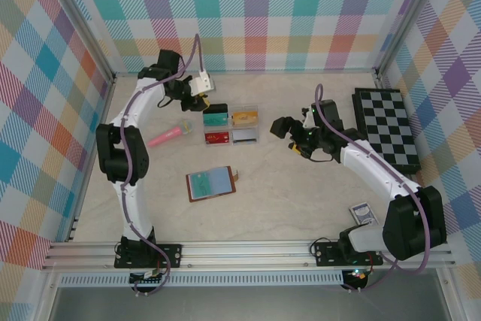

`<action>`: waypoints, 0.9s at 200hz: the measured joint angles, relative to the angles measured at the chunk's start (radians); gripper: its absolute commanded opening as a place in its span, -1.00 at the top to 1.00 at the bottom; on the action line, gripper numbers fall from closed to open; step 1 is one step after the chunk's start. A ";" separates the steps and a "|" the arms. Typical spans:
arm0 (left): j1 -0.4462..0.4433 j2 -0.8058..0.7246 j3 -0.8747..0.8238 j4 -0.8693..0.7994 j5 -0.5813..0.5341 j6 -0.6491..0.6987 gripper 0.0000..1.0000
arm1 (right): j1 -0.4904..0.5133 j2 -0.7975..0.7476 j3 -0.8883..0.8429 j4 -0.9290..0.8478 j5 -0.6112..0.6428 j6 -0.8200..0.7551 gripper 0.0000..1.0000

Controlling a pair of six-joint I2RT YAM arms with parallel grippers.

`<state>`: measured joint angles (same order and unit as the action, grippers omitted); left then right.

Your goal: Take the credit cards out of the card holder

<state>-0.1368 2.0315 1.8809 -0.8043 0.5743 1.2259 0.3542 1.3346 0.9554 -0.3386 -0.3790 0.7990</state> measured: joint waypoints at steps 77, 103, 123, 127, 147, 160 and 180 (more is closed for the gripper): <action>0.041 -0.486 -0.477 0.399 0.010 -0.535 0.05 | 0.217 0.036 0.073 -0.047 0.115 -0.084 -1.00; 0.041 -0.616 -0.677 0.522 -0.137 -0.779 -0.09 | 0.332 0.102 0.145 -0.071 0.178 -0.131 -1.00; 0.041 -0.699 -0.808 0.569 -0.249 -0.958 -0.14 | 0.413 0.168 0.198 -0.090 0.206 -0.159 -0.96; 0.041 -0.716 -0.834 0.578 -0.267 -0.994 -0.16 | 0.429 0.186 0.209 -0.093 0.209 -0.166 -0.95; 0.041 -0.789 -0.948 0.603 -0.341 -1.147 -0.39 | 0.491 0.266 0.262 -0.100 0.206 -0.187 -0.86; 0.041 -0.837 -1.018 0.623 -0.383 -1.237 -0.72 | 0.520 0.316 0.290 -0.097 0.188 -0.188 -0.80; 0.041 -0.906 -1.094 0.619 -0.462 -1.388 -0.90 | 0.556 0.388 0.312 -0.082 0.142 -0.183 -0.69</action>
<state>-0.0956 1.1255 0.7864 -0.1852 0.1127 -0.1619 0.9100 1.7226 1.2678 -0.4202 -0.2371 0.6163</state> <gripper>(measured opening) 0.899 0.868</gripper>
